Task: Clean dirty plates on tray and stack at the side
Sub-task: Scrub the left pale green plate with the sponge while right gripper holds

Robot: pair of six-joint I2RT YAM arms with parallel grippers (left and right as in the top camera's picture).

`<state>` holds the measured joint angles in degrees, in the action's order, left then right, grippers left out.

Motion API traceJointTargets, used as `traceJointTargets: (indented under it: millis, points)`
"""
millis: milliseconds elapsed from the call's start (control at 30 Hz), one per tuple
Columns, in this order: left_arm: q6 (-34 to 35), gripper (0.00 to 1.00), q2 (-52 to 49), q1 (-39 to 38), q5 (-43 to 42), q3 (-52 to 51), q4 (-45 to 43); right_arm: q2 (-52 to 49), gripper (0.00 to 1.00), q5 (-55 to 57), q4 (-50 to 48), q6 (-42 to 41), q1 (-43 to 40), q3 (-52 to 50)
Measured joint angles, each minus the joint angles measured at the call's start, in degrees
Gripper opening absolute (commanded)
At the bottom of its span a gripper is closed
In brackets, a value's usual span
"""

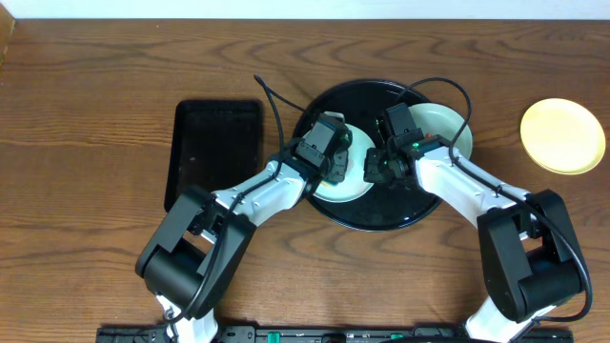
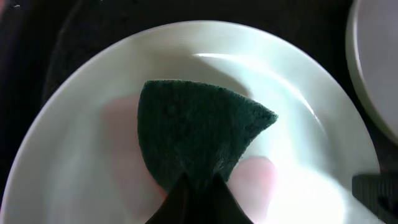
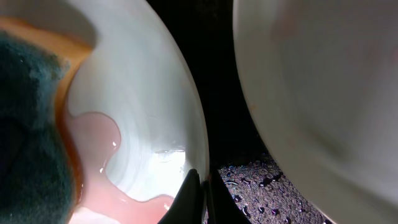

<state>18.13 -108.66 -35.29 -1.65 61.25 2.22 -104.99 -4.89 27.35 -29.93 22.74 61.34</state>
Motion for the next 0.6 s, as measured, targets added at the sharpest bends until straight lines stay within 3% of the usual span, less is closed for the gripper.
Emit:
traceJointTargets:
  millis: [267, 600]
  points:
    - [-5.42, 0.07, 2.73, -0.52, -3.39, 0.24, 7.56, 0.00, 0.01, 0.02, 0.04, 0.63, 0.00, 0.00]
    - [-12.04, 0.07, 3.34, -1.38, 3.67, 0.22, 7.87, 0.00, 0.01, -1.68, 0.24, 0.83, 0.04, 0.00]
